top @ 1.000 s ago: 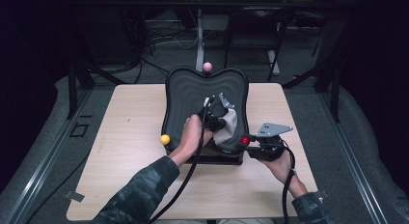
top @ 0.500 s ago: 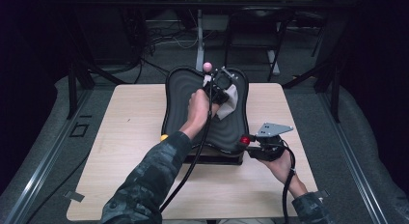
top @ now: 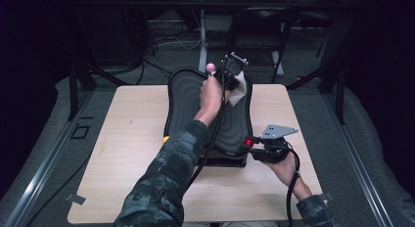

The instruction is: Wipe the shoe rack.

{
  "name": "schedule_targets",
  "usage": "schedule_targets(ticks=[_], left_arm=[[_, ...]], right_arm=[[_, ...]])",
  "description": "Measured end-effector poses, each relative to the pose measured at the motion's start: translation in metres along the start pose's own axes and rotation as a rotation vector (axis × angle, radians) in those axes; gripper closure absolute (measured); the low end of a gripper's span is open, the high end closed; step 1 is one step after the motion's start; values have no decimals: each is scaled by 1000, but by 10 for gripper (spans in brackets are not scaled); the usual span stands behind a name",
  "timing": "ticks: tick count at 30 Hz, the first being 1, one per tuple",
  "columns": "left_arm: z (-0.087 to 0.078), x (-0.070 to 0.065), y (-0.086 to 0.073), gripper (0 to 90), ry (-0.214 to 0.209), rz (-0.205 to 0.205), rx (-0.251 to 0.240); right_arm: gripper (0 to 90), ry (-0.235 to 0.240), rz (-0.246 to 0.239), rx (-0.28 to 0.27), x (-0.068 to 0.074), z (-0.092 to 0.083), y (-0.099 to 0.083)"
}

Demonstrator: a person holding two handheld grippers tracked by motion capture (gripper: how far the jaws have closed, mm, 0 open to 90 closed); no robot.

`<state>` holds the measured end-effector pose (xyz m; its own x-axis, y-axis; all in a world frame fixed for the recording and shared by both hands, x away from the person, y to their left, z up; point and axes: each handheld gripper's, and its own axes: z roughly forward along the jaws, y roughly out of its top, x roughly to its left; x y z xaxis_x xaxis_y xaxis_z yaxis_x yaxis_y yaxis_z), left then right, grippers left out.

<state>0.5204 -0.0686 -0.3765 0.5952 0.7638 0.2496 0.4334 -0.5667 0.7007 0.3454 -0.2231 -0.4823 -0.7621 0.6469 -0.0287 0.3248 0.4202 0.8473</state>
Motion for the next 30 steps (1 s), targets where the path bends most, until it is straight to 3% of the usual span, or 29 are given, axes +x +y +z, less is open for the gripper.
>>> schedule_targets(ticks=[12,30], left_arm=[[-3,-12,-16,838,-86,70,-16],[-24,-44,-72,862,-191,157,-28]], right_arm=[[598,4,1,-2,0,0,0],[598,-5,0,3,0,0,0]])
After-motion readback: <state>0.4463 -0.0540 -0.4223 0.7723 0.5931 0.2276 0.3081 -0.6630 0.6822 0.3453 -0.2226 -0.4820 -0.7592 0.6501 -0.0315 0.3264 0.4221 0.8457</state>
